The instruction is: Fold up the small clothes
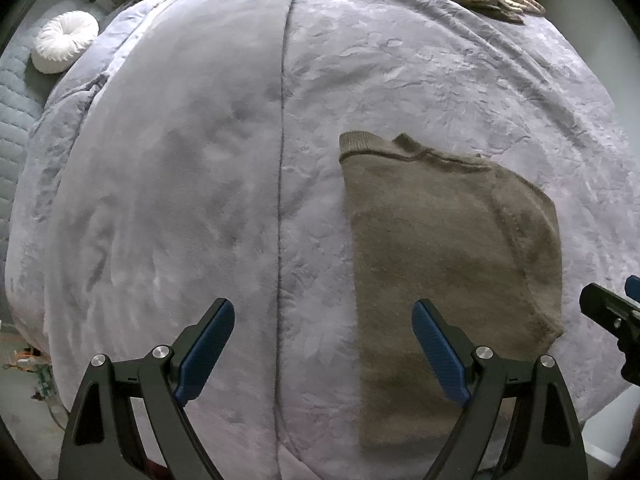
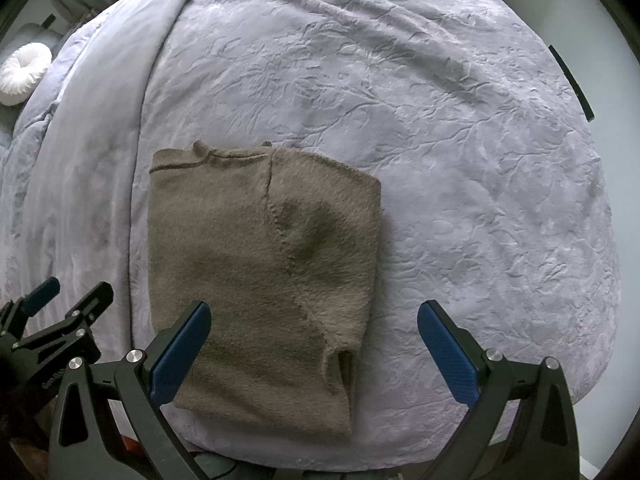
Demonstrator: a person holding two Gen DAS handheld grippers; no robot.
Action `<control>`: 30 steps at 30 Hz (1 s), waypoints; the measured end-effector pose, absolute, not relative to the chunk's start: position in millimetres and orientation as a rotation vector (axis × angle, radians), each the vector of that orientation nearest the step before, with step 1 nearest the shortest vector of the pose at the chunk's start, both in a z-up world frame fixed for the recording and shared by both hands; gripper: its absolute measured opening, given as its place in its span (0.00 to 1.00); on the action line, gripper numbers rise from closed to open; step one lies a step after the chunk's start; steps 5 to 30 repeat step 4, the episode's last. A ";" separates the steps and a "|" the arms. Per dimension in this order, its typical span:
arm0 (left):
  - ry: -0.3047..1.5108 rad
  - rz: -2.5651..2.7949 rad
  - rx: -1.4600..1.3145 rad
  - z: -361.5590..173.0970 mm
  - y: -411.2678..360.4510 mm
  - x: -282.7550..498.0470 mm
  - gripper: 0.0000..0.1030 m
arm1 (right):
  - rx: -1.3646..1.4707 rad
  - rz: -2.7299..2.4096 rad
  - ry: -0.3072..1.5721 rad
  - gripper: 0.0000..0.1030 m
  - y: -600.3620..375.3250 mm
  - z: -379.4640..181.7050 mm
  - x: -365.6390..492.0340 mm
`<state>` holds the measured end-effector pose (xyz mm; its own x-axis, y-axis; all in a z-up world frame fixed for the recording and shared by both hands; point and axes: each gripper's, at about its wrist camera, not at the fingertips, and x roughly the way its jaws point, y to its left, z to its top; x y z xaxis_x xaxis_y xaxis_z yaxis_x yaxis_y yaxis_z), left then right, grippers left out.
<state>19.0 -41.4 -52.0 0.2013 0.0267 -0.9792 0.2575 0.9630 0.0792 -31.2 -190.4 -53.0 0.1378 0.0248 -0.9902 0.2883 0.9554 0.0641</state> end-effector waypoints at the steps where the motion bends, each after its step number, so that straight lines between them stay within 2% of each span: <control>1: 1.357 -0.166 0.247 -51.2 -41.0 19.4 0.88 | 0.262 -0.194 1.426 1.00 -190.3 -53.2 -30.7; 30: 1.351 -0.179 0.250 -49.8 -40.8 19.9 0.88 | 0.261 -0.195 1.425 1.00 -190.3 -53.2 -31.3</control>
